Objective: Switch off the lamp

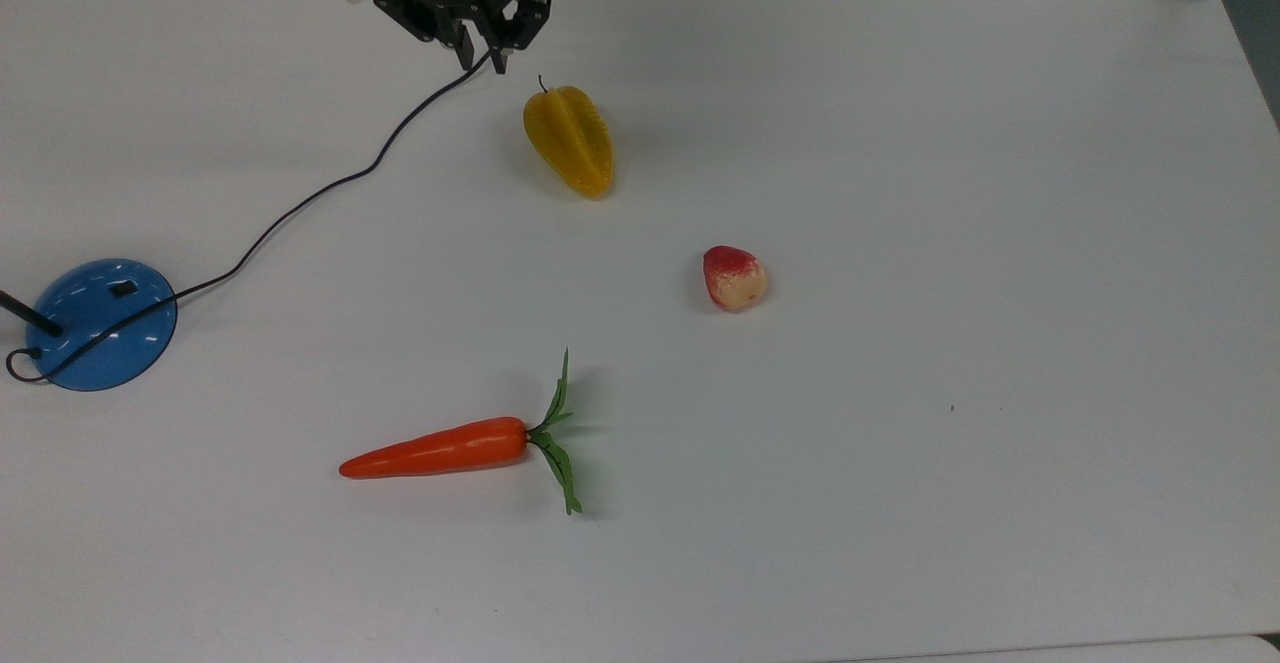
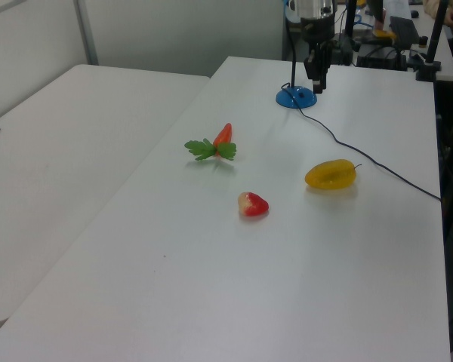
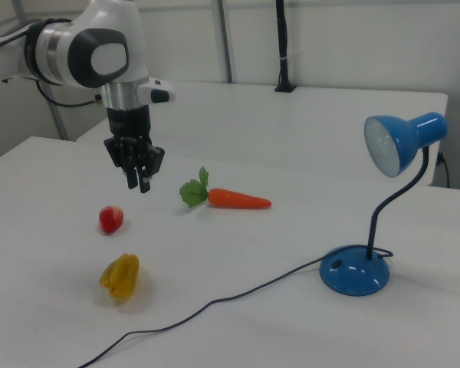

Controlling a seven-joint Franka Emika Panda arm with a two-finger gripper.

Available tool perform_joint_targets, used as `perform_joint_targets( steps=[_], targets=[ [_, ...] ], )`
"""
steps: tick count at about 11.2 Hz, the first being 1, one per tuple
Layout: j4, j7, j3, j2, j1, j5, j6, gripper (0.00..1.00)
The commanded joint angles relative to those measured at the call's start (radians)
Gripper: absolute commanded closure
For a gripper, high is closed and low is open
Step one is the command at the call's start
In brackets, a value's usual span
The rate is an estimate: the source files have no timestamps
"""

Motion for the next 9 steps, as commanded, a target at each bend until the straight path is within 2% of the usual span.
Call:
perform_joint_targets(
  steps=[1, 5, 9],
  targets=[
    [-0.024, -0.118, -0.018, -0.089, -0.017, 0.013, -0.078, 0.00],
    [0.030, -0.118, -0.020, -0.080, -0.017, 0.015, -0.075, 0.00],
    [0.028, -0.100, -0.020, -0.086, -0.017, 0.013, -0.081, 0.00]
  ],
)
